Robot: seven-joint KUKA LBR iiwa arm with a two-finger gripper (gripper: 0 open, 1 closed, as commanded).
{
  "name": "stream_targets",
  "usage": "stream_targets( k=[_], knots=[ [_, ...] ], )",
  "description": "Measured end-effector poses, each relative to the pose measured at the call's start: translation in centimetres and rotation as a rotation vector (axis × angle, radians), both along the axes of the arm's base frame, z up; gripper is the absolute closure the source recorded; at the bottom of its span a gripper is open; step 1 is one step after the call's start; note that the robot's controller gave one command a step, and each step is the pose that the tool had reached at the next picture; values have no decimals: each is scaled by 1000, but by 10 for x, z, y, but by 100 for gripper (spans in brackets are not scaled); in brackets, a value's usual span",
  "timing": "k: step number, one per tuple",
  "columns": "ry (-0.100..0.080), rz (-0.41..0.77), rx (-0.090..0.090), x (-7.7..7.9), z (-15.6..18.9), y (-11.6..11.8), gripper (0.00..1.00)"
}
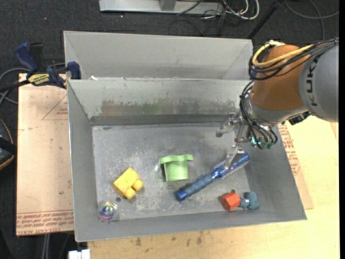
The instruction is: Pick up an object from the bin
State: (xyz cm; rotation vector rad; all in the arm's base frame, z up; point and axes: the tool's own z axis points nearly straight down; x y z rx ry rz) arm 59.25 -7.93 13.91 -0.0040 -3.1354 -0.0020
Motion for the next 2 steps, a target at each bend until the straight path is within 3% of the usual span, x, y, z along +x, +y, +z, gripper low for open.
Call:
stream_targets(
  k=[1, 2],
  knots=[
    [-18, 263, -1, -32, -64, -2, 0],
    [-12, 162, -1, -28, -38, -25, 0]
  ],
)
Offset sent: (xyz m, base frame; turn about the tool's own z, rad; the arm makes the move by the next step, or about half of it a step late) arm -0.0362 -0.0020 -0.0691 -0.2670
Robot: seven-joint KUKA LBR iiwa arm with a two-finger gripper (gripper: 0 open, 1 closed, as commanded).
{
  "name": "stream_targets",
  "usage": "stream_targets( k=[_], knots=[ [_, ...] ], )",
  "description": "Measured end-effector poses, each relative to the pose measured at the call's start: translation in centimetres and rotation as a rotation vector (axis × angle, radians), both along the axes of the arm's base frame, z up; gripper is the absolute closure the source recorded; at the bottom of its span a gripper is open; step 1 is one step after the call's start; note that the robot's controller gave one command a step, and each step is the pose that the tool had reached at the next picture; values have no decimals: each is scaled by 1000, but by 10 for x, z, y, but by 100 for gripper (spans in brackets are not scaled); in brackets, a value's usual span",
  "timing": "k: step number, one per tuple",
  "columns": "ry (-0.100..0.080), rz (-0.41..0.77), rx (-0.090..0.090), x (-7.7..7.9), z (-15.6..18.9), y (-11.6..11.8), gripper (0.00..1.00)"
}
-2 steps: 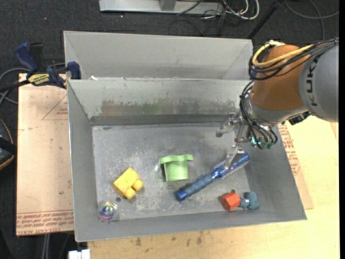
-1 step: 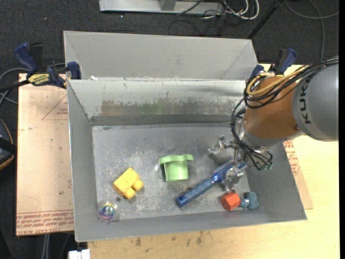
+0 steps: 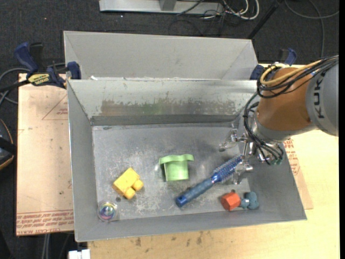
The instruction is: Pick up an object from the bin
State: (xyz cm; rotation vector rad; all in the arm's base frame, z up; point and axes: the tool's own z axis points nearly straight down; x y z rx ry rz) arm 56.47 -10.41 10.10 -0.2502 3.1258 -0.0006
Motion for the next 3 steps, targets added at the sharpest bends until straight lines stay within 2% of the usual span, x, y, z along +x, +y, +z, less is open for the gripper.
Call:
stream_targets(
  k=[1, 2, 3],
  knots=[
    [1, 36, -1, 0, 17, -23, 0],
    [0, 93, 0, 3, -28, -17, 0],
    [2, 92, -1, 5, -25, -17, 0]
  ],
)
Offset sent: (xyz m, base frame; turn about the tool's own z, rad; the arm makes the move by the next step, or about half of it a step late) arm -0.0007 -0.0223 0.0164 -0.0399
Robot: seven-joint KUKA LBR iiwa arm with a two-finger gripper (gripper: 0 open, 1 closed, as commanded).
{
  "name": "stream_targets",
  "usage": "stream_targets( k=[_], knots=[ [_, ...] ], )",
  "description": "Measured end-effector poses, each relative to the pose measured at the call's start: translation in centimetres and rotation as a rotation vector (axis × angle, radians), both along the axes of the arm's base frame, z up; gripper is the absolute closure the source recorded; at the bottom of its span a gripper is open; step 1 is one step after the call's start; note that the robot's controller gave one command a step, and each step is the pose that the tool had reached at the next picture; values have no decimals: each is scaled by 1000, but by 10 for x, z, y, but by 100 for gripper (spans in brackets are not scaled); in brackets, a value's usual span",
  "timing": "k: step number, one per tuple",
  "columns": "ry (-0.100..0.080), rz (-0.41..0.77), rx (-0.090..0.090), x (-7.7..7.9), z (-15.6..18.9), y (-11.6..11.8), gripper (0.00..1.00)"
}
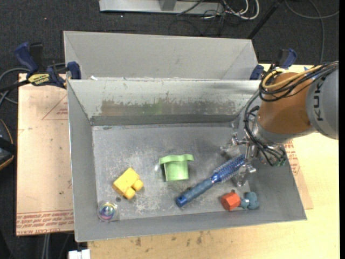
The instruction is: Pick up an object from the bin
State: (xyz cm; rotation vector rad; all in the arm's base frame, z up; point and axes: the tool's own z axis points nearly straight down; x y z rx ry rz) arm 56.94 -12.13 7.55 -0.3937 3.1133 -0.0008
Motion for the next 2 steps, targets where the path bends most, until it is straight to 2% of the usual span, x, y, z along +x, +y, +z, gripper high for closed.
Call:
stream_targets(
  k=[1, 2],
  knots=[
    [-6, 0, -1, 2, 2, 0, 100],
    [0, -1, 0, 3, 10, 0, 100]
  ],
)
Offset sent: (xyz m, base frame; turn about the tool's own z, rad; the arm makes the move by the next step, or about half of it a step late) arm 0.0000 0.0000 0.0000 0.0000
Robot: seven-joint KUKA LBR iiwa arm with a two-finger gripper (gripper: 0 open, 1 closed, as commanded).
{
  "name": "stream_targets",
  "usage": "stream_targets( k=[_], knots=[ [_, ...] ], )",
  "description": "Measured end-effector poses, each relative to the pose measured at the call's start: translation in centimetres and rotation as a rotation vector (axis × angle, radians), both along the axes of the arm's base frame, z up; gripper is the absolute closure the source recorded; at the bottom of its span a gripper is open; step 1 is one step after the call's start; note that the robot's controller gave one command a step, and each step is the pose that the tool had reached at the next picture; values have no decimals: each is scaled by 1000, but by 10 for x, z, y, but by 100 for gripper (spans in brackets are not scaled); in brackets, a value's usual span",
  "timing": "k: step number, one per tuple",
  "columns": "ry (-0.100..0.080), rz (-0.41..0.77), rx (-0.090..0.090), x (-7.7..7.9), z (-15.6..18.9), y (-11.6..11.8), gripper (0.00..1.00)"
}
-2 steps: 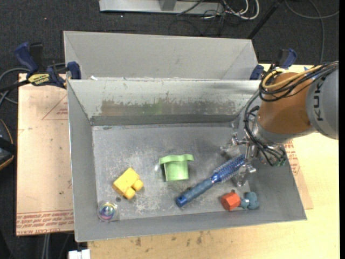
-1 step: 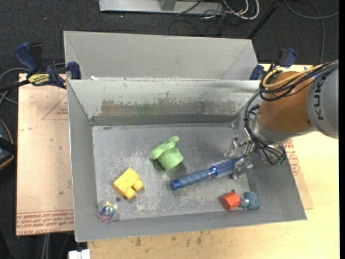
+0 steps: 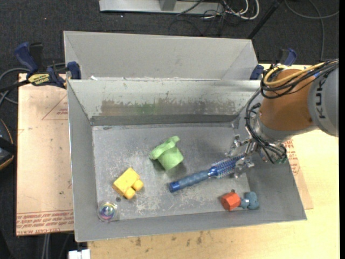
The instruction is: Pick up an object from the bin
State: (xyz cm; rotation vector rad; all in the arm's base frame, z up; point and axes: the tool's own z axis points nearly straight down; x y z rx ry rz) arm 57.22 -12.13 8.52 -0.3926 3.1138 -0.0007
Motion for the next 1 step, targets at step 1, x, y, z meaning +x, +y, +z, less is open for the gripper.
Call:
stream_targets(
  k=[1],
  knots=[
    [1, -1, 0, 0, 3, 0, 100]
  ],
)
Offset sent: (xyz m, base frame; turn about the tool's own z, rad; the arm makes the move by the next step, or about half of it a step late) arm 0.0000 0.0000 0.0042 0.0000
